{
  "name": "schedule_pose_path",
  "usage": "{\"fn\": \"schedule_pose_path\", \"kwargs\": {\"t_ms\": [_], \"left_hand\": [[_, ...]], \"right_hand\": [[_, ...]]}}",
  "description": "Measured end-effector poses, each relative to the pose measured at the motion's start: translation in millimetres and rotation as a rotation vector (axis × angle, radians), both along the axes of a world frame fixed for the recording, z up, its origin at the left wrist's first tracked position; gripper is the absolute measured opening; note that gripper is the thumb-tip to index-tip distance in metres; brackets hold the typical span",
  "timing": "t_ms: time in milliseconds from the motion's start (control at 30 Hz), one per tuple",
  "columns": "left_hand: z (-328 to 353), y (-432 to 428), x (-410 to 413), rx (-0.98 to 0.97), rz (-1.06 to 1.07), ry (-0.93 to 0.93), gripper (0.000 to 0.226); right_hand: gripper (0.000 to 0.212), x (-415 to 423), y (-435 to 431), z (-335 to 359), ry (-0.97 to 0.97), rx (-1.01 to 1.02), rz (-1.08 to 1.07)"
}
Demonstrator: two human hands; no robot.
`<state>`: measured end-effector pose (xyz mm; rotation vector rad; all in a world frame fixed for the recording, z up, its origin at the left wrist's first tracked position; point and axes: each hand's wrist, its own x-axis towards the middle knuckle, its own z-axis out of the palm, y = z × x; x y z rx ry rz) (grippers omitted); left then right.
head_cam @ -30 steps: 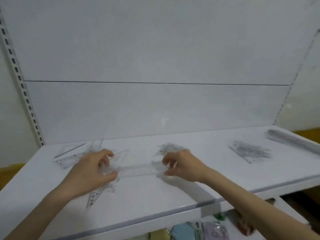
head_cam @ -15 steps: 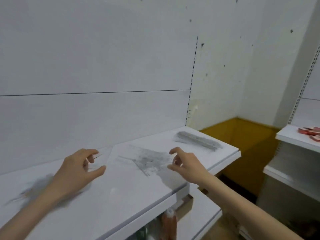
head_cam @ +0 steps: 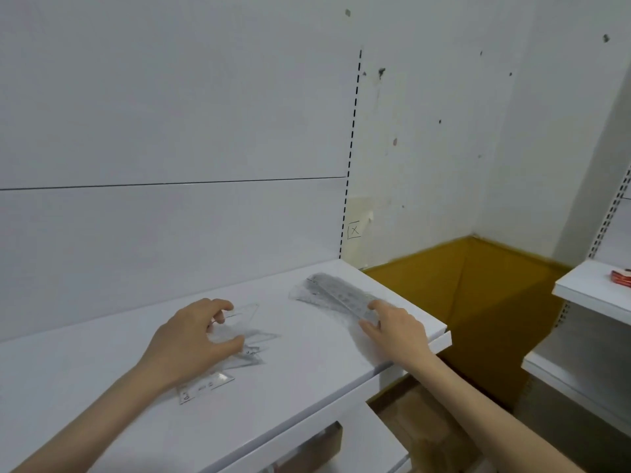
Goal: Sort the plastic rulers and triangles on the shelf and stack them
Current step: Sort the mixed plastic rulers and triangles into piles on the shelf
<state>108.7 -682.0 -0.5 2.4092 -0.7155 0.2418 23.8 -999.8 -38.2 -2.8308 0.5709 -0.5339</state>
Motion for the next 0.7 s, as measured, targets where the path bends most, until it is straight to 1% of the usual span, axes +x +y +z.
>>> {"fn": "schedule_pose_path", "kwargs": {"t_ms": [100,133,233,300,333,400,467,500,600,700], "left_hand": [[0.1,-2.1,1.2,0.014,0.033,-0.017,0.049],[-0.1,-2.4,1.2,0.018,0.035,-0.014,0.051],[-0.2,-3.4,-0.1,0.023,-0.003,0.01,0.063],[-2.4,-5.3,0.0,0.038,-0.032,0.012,0.064],[-3.7,-6.1,0.2,0.052,-0.048,0.004,0.063],[-5.4,-6.9,0.6,0.081,-0.073,-0.008,0.063],[-4.0,-7.2,-0.5,0.098,-0.092,-0.01,0.062],[-2.9,-6.3,-1.5,0.102,-0.101,-0.011,0.062],[1.3,2.9,-9.3,0.1,-0.121,-0.013,0.064],[2.6,29.3,-18.4,0.099,-0.109,-0.034,0.062]], "right_hand": [[0.036,12.5,7.3,0.7,-0.002,-0.134,0.004],[0.037,15.7,8.1,-1.5,-0.015,-0.161,0.003],[0.044,20.3,4.4,-6.1,0.01,-0.176,0.004],[0.049,20.9,-0.7,-4.9,0.006,-0.187,0.037],[0.05,21.3,-1.8,-2.9,-0.031,-0.185,0.074],[0.049,22.1,3.3,3.6,-0.144,-0.12,0.22],[0.05,23.7,20.1,12.7,-0.24,-0.058,0.43],[0.05,25.1,31.8,16.8,-0.278,-0.061,0.541],[0.051,33.8,74.4,19.8,-0.366,-0.219,0.828],[0.047,48.8,120.3,13.8,-0.45,-0.312,1.025]]}}
